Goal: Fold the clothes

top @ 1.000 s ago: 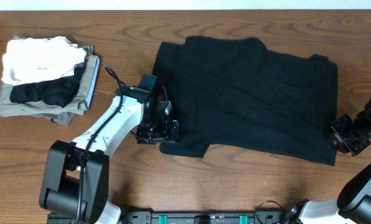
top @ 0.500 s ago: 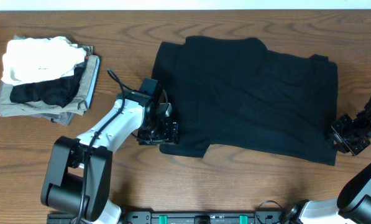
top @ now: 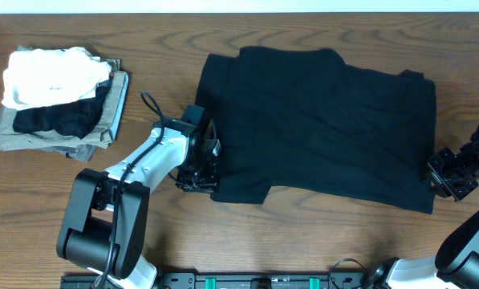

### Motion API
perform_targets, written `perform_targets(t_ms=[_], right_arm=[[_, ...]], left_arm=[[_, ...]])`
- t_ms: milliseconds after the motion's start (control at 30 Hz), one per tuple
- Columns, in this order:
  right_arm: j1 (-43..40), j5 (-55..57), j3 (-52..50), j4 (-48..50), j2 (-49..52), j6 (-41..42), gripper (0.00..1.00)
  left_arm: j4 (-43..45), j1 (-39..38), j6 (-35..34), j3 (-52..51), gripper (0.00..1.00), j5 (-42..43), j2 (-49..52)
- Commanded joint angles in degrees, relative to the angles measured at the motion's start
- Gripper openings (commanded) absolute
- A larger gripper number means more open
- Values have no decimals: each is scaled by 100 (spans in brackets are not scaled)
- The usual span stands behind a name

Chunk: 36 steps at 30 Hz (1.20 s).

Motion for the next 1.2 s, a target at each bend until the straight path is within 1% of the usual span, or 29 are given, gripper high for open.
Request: perform_targets(t_ms=[0,200,333,467,533,633,833,900,933,1000,1067,1133,1167], right_arm=[[57,-22,101,-4,-35,-55,28],[57,-17,101,13,-35,-52,29],[57,-7,101,24,-35,-48,29],[57,221,101,33,-35,210,29],[57,219,101,35,-35,208,31],[57,216,101,31,-35,208,33],[57,201,101,-4,-35,208,33],[57,192,101,-9,-35,208,34],[57,195,98,-4,-35,208,33],[57,197,81,107,-35,205,25],[57,190,35,258,-35,208,14],[57,129,-31,411,-35,208,1],[57,85,-70,472,-35,210,1]], left_arm=[[-173,-9,-127,-44,6,-28,37],[-752,-9,-400,-44,6,-28,35],[-1187,-9,-420,-44,7,-28,35],[-1390,-9,-415,-44,6,-31,35],[-1381,-9,-415,-42,10,-31,35],[-1349,-9,-417,-39,22,-149,33],[-1390,-9,-417,125,29,-444,-205],[-1338,-9,-417,177,33,-579,-393],[-1290,-9,-417,197,33,-675,-492],[-1115,-9,-415,208,34,-879,-719],[-815,-9,-413,208,34,-1054,-911],[-387,-9,-337,208,34,-1071,-1012],[-160,-9,-289,208,34,-1067,-1016]])
